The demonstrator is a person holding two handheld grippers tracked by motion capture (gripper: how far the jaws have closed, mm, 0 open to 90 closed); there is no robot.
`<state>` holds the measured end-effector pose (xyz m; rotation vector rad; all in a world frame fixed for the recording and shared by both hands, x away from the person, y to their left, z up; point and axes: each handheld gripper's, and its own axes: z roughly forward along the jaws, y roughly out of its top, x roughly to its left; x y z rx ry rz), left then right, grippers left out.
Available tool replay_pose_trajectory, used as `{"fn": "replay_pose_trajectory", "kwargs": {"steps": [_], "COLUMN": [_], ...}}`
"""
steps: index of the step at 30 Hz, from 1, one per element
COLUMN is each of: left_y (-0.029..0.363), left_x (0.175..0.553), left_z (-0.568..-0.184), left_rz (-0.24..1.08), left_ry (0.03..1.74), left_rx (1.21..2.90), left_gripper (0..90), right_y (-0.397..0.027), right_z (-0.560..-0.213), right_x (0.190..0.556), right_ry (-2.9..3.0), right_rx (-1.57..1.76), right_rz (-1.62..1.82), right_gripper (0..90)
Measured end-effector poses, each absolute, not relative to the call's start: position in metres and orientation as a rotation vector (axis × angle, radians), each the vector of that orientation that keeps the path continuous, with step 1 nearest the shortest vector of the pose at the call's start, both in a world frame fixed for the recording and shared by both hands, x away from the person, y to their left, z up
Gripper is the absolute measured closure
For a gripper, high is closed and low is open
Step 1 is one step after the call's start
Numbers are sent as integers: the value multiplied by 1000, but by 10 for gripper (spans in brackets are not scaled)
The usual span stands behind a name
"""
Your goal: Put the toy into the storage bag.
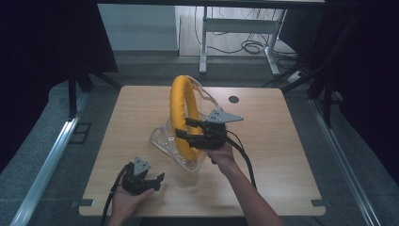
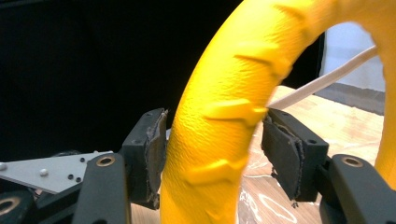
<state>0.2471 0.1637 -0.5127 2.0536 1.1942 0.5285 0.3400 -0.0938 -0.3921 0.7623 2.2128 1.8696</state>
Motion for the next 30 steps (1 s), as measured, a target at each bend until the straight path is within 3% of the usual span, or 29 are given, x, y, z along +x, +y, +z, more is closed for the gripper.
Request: {"fn": "replay_pose_trajectory", "kwargs": {"steps": [30], "left_y": [166], "left_x": [247], "left_z": [-511], "left_rz": [534], "left_ry": [1194], "left_rx": [2050], "left_gripper": [218], "right_y": [-109], "right_z": [-395], "right_x": [337], "right_ry": [2185], "right_rx": [784], "right_rz": [1863], "right_gripper": [418]}}
